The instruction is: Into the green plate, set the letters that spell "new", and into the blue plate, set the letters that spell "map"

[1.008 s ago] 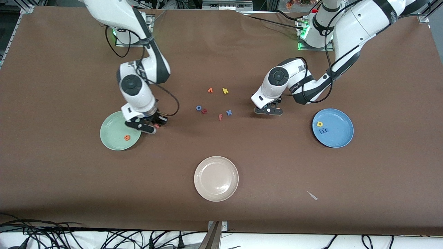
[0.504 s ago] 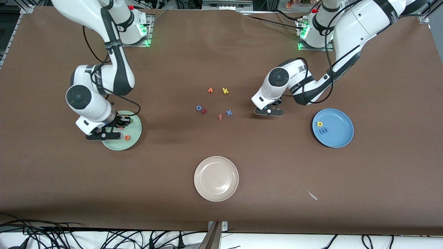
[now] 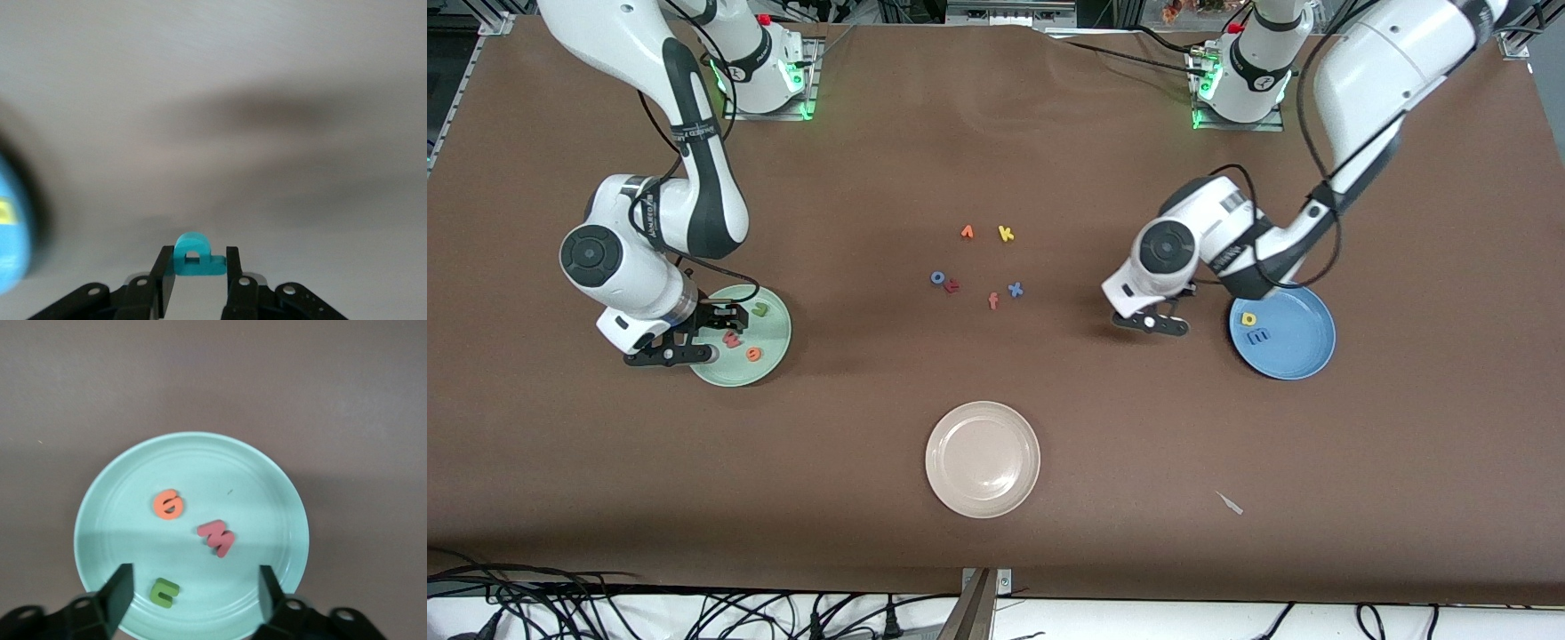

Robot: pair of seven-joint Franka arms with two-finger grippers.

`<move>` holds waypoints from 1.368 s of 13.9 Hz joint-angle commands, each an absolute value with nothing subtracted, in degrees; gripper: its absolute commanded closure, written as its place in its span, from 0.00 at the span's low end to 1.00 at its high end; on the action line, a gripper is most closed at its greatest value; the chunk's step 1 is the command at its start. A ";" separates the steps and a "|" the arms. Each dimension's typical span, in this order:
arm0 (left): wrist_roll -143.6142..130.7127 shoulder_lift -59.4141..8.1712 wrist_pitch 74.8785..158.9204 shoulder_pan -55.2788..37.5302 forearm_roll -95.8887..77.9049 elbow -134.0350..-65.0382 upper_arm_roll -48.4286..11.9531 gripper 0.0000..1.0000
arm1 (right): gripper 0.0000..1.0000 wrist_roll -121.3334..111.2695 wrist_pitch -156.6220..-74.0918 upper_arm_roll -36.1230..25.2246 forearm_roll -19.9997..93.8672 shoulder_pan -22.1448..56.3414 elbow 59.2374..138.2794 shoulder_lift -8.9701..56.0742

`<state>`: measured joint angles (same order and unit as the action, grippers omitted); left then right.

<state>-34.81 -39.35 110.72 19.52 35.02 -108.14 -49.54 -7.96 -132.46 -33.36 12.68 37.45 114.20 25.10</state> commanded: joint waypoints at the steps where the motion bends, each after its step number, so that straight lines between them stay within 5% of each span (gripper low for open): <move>1: -22.63 -39.02 104.43 23.89 33.13 -103.90 -49.66 0.90 | 0.00 -9.14 -123.88 -33.22 14.15 36.39 107.61 24.61; 6: -4.95 -39.20 103.62 31.99 34.45 -103.01 -47.04 0.90 | 0.00 1.14 -116.82 -32.52 13.36 39.63 98.98 24.52; 8: -2.47 -39.55 103.88 31.99 36.64 -103.01 -44.83 0.79 | 0.00 1.49 -110.69 -32.69 13.27 39.73 93.81 24.52; 9: -2.37 -39.64 103.97 31.91 38.39 -103.01 -44.30 0.55 | 0.00 2.02 -107.09 -32.96 13.18 39.64 90.82 24.35; 10: -2.29 -39.64 103.97 31.90 39.45 -103.01 -44.30 0.21 | 0.00 2.63 -104.09 -33.13 13.01 39.64 87.92 24.35; 11: -2.29 -39.12 103.80 31.90 39.29 -102.75 -44.38 0.00 | 0.00 2.90 -102.32 -33.40 12.40 39.55 85.45 24.35; 17: -2.46 -38.50 98.01 32.08 38.06 -97.13 -44.82 0.00 | 0.00 2.54 -95.12 -34.37 9.67 39.29 80.25 23.12; 19: -2.46 -38.50 95.20 32.08 36.05 -94.67 -44.82 0.00 | 0.00 3.08 -93.79 -27.73 9.32 33.53 81.73 18.05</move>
